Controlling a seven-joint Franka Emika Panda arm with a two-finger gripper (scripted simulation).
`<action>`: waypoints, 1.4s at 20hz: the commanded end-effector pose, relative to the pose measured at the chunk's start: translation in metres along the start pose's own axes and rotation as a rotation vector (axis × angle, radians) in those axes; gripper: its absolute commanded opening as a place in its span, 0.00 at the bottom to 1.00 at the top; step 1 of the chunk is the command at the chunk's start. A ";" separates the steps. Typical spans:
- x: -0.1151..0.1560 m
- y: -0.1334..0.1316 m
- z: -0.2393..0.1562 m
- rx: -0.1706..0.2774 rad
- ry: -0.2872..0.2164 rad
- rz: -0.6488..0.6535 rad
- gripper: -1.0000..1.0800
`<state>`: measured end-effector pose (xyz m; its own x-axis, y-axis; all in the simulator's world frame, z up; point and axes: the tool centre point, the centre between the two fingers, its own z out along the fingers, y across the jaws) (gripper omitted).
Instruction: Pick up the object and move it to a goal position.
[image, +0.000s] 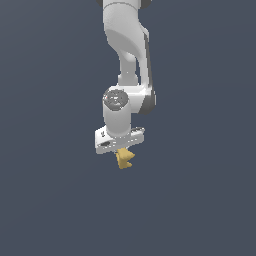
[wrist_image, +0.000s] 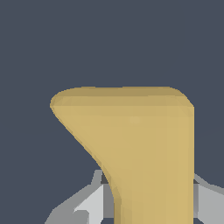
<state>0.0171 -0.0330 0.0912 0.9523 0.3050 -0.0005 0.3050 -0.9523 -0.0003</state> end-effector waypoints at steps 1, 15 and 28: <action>0.000 0.000 0.000 0.000 0.000 0.000 0.00; -0.016 0.025 -0.062 0.000 0.000 0.000 0.00; -0.043 0.074 -0.178 0.001 0.001 0.000 0.00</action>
<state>0.0001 -0.1122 0.2587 0.9525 0.3047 0.0013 0.3047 -0.9525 -0.0002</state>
